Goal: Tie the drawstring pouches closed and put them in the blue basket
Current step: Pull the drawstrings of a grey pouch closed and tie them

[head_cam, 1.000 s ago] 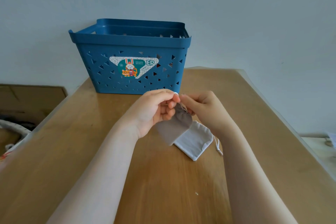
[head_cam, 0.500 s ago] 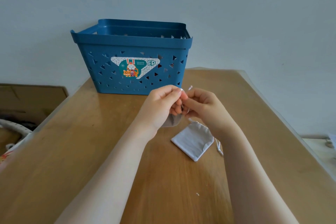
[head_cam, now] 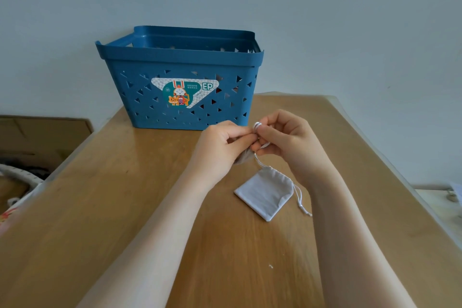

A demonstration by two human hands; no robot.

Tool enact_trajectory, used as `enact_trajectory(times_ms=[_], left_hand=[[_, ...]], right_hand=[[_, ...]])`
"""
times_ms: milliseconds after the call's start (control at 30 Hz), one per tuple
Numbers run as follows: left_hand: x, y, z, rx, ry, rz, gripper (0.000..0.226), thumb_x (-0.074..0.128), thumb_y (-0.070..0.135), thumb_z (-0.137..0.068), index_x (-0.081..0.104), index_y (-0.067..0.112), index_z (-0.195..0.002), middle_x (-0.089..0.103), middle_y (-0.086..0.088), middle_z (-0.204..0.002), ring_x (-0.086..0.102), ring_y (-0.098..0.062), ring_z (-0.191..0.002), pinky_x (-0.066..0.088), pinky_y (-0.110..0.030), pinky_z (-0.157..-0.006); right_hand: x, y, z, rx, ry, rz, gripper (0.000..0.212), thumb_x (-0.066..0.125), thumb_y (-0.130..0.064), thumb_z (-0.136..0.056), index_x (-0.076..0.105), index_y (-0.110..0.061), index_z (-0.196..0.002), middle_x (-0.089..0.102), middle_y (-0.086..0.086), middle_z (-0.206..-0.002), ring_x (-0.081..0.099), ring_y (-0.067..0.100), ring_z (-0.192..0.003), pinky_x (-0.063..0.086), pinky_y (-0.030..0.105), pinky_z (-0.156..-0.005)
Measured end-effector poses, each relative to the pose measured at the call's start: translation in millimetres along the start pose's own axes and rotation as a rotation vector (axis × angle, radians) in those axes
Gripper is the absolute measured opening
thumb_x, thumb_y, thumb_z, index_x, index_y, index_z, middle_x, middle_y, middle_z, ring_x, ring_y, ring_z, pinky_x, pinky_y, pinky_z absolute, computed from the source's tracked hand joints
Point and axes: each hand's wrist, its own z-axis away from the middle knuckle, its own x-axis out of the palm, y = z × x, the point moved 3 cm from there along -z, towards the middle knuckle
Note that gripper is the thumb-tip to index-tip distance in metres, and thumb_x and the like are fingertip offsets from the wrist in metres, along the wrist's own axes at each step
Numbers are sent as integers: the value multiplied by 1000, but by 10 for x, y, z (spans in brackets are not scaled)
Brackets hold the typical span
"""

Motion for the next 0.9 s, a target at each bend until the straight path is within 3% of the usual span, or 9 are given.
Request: enact_trajectory(times_ms=[133, 233, 367, 500, 567, 633, 733, 833, 900], left_hand=[[39, -17, 20, -72, 4, 67, 15, 65, 14, -87, 74, 20, -77, 56, -11, -76, 61, -16, -63, 59, -40, -71], [22, -20, 15, -118, 60, 150, 15, 63, 19, -88, 73, 17, -77, 59, -2, -63, 55, -9, -58, 54, -26, -63], [10, -25, -14, -152, -23, 304, 25, 55, 16, -92, 70, 20, -73, 60, 1, -89, 52, -5, -77, 40, -22, -79], [7, -2, -20, -1, -85, 70, 27, 54, 18, -94, 63, 17, -69, 49, 15, -123, 49, 2, -99, 35, -14, -85], [22, -35, -12, 95, -74, -126, 27, 54, 28, -90, 60, 20, -65, 43, 26, -125, 37, 3, -118, 26, -14, -97], [26, -53, -5, 180, -33, -239, 25, 51, 35, -84, 55, 26, -61, 40, 32, -123, 29, 8, -121, 20, -12, -99], [27, -56, -19, 235, -12, -258, 28, 50, 38, -82, 55, 22, -61, 55, 23, -111, 39, 3, -112, 24, -15, -97], [103, -123, -16, 16, -212, -22, 32, 51, 31, -83, 58, 6, -64, 60, -15, -82, 50, -14, -80, 33, -29, -82], [137, -163, 2, -105, -260, 1, 32, 48, 34, -81, 63, 7, -72, 60, -14, -79, 51, -12, -77, 35, -32, -78]], right_hand=[[3, 16, -1, -4, -23, 103, 9, 57, -4, -90, 61, -5, -81, 64, 7, -68, 63, 10, -59, 56, 23, -61], [-60, 42, -16, -3, -19, 21, 23, 45, 1, -94, 66, -8, -88, 61, 4, -66, 63, 12, -63, 54, 23, -64], [-181, 40, -18, -5, 5, -178, 35, 34, 8, -94, 66, -5, -96, 58, 2, -66, 65, 16, -69, 53, 22, -64], [-253, 38, -6, 47, 58, -199, 34, 34, 9, -94, 65, -3, -95, 56, 3, -65, 64, 15, -63, 53, 20, -59], [-241, 41, -8, 55, 59, -158, 34, 35, 9, -94, 66, -5, -95, 57, 2, -63, 62, 14, -61, 51, 20, -56], [-208, 34, -18, 47, 49, -101, 34, 35, 9, -93, 66, -5, -95, 56, 3, -62, 59, 14, -58, 49, 20, -53], [-173, -24, -18, 22, 43, -30, 33, 35, 10, -92, 64, -3, -96, 56, 7, -64, 57, 12, -55, 45, 19, -49], [-183, -101, 0, -42, 31, 84, 34, 38, 9, -92, 67, -8, -94, 63, 3, -72, 60, 9, -62, 47, 18, -55], [-169, -138, 13, -97, -3, 188, 35, 41, 7, -92, 68, -14, -92, 68, -4, -75, 61, 6, -73, 49, 18, -67]])
